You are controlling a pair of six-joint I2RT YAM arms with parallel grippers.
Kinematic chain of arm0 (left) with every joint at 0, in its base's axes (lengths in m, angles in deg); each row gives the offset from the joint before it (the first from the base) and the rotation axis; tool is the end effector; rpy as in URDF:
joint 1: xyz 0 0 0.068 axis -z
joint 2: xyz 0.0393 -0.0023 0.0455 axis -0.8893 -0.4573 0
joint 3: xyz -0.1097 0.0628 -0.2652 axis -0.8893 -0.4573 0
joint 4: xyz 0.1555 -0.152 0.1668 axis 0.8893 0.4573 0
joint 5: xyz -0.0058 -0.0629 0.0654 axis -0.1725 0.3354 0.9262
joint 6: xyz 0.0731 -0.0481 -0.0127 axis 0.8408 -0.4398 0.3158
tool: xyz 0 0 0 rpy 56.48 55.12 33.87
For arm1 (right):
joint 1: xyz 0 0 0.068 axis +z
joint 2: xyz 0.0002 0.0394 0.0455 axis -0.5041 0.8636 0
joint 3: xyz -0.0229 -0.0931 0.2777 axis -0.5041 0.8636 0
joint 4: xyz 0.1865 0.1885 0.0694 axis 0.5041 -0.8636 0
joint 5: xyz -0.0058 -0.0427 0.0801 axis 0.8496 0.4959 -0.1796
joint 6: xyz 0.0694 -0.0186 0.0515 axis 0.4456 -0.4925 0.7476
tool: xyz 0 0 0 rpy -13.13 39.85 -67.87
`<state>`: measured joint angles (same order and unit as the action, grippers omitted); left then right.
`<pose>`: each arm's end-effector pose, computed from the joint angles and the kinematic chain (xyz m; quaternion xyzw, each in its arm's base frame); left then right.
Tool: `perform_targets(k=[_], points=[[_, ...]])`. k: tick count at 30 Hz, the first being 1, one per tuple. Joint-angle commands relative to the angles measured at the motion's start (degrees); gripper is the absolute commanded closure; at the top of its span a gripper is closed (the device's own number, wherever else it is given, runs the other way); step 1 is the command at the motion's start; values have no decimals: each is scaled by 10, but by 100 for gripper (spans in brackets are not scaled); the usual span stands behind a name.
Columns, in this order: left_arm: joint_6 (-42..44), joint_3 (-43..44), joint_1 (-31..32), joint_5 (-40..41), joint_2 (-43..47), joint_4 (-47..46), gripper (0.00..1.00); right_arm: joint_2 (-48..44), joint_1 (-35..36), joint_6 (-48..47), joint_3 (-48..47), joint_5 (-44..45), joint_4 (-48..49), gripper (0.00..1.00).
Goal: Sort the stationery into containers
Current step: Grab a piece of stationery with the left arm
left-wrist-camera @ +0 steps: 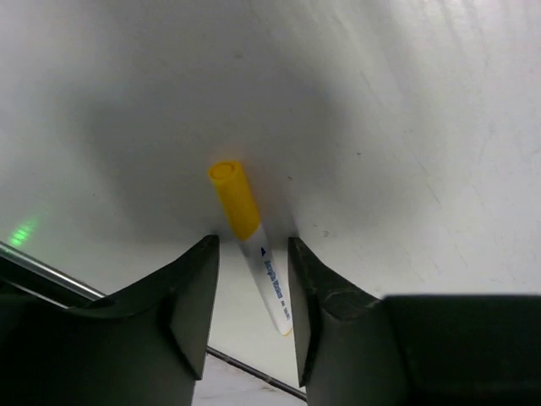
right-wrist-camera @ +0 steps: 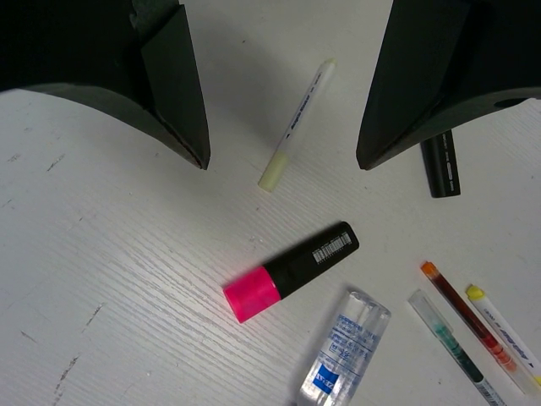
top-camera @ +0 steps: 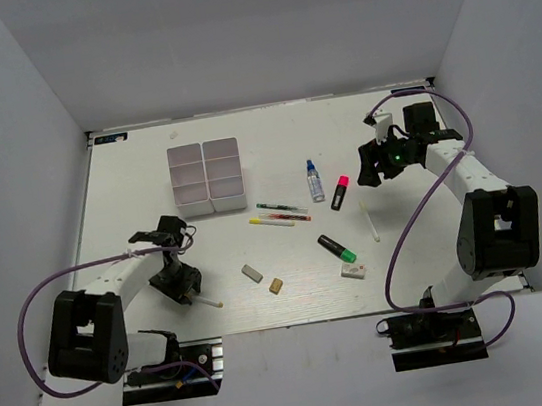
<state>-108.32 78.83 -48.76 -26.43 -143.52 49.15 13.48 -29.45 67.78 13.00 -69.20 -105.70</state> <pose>0.1789 -0.0353 0.1226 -0.4335 0.8991 0.0543 0.0261 0.3665 0.0429 0.2336 -0.2576 0.8842 0.1739 0.3486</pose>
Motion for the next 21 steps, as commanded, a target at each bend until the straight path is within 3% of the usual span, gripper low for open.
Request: perform_targets(k=[1,7,9,13,15,17,21], points=[[-6,-8,4,19,-13,-59,52,-19,-1,2,-17,-5,-2,24],[-1,-14,9,43,-48,-76,65,-23,0,5,-30,-7,-13,24],[6,-14,9,43,-56,-83,79,-25,0,8,-35,-7,-18,24],[23,6,9,38,-49,-83,99,-26,-1,8,-36,-7,-22,24],[51,55,20,45,-25,-74,100,-26,0,5,-33,-9,-27,24],[89,91,26,46,-6,-74,100,-27,-1,2,-32,-17,-31,10],[201,159,37,3,38,-170,100,-23,-2,-23,-29,-76,-46,10]])
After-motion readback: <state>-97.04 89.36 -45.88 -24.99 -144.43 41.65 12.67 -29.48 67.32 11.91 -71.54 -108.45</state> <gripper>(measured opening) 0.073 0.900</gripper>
